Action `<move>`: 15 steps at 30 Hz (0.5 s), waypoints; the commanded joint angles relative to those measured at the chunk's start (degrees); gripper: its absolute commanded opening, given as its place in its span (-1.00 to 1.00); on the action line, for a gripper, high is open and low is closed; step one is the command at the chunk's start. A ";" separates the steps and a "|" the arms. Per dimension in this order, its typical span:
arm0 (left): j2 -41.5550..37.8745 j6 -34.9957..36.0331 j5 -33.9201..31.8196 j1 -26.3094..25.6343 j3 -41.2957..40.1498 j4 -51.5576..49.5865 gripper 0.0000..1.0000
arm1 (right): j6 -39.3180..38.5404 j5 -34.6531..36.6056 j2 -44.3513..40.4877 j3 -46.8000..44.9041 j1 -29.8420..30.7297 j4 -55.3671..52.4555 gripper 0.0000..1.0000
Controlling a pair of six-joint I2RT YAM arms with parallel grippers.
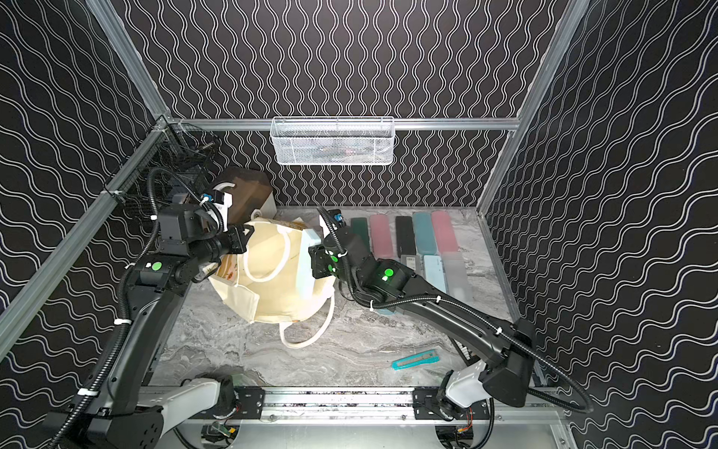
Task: Take out the pencil case from the canvas bag
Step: Pick up the pencil case from the canvas bag, then place the pencil case at the center of the board.
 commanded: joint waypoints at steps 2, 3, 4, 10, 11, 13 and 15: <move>-0.13 0.95 -5.73 0.05 1.07 -0.39 -1.00 | 1.15 -0.99 -3.20 -0.46 -0.01 -0.90 -0.60; -0.16 1.01 -6.73 0.04 1.08 -0.50 -1.00 | 1.43 -1.23 -3.78 -0.79 -0.01 -1.15 -0.60; -0.26 0.86 -8.11 0.04 1.05 -0.73 -1.00 | 1.78 -1.50 -4.63 -1.22 -0.01 -1.43 -0.60; -1.13 -0.24 -17.55 0.05 1.90 -2.78 -1.00 | 2.62 -2.74 -8.82 -2.86 -2.10 -4.51 -0.59; -1.30 -0.54 -19.87 0.05 2.30 -3.59 -1.00 | 2.63 -3.38 -9.55 -3.15 -3.10 -5.17 -0.58; -1.57 -0.80 -24.76 0.03 2.78 -5.08 -1.00 | 2.77 -5.07 -10.74 -3.39 -5.57 -6.63 -0.58; -2.37 -0.62 -29.11 0.04 2.68 -5.93 -1.00 | 2.81 -7.07 -11.56 -3.61 -8.66 -8.51 -0.57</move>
